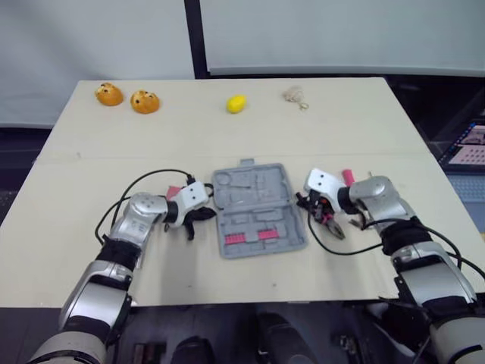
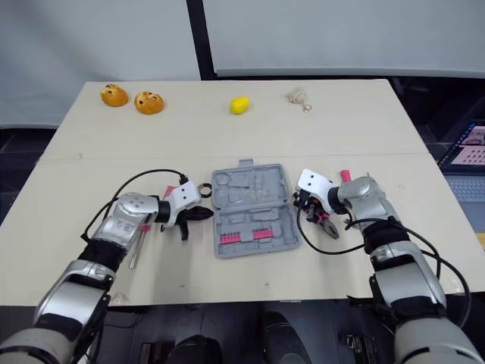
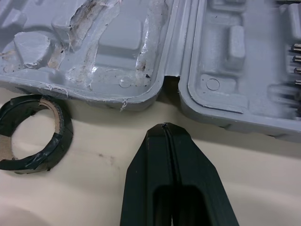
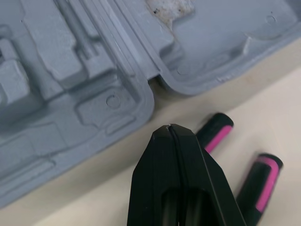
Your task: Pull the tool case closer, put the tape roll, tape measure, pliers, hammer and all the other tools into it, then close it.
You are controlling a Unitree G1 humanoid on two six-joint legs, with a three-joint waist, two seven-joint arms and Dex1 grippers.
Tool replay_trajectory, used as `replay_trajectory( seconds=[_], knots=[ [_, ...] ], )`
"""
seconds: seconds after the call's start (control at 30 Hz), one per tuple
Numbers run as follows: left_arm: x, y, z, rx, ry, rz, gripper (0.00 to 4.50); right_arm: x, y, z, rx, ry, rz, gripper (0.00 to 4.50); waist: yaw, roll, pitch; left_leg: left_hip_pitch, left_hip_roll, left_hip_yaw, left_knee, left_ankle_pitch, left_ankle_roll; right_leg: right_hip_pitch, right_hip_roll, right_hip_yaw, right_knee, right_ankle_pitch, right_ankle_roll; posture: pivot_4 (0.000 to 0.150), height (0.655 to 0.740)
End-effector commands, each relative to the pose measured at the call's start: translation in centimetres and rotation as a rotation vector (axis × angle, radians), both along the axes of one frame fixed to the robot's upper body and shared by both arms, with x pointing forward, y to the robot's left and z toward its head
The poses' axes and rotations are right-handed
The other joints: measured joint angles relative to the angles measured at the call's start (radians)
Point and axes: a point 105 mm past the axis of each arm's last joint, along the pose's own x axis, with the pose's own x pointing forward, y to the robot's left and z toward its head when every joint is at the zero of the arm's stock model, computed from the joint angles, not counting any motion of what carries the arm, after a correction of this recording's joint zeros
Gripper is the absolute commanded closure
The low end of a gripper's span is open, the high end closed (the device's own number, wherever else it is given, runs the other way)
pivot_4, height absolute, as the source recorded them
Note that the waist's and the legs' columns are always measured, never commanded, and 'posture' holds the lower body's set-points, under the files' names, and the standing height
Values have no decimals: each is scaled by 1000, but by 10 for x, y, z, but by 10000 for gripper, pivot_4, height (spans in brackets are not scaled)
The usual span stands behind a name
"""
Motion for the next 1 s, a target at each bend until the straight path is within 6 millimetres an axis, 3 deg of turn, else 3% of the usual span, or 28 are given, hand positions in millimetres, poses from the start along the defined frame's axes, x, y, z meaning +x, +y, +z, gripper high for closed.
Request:
replay_trajectory(
  seconds=[0.03, 0.33, 0.63, 1.0],
  knots=[
    [2, -3, -1, 8, -2, 1, 44729, 6, 2, 10, 6, -45, -6, 45000, 1, 0, 0, 0, 0, 0, 0, 0, 0, 0, 0, 0, 0, 0, 0, 1500, 7400],
    [-1, -10, -8, 6, 42, -2, 44729, 8, 21, 4, 30, -44, 5, 45000, 1, 3, -2, 0, 0, 0, 0, 0, 0, 1, 0, 0, 1, 0, 0, 1500, 7400],
    [-6, -17, -8, 0, 52, -16, 44729, -3, 37, -5, 62, -24, 60, 45000, 0, 4, -2, 0, 0, -1, 0, 0, 0, 1, 0, -1, 1, 0, 0, 1500, 7400],
    [-48, -21, -17, 5, 128, -89, 44729, -39, 43, -11, 129, 35, 99, 45000, 0, 5, -3, 1, 1, -2, -2, 0, 0, 1, 0, -1, 0, 0, 0, 1500, 7400]
  ],
)
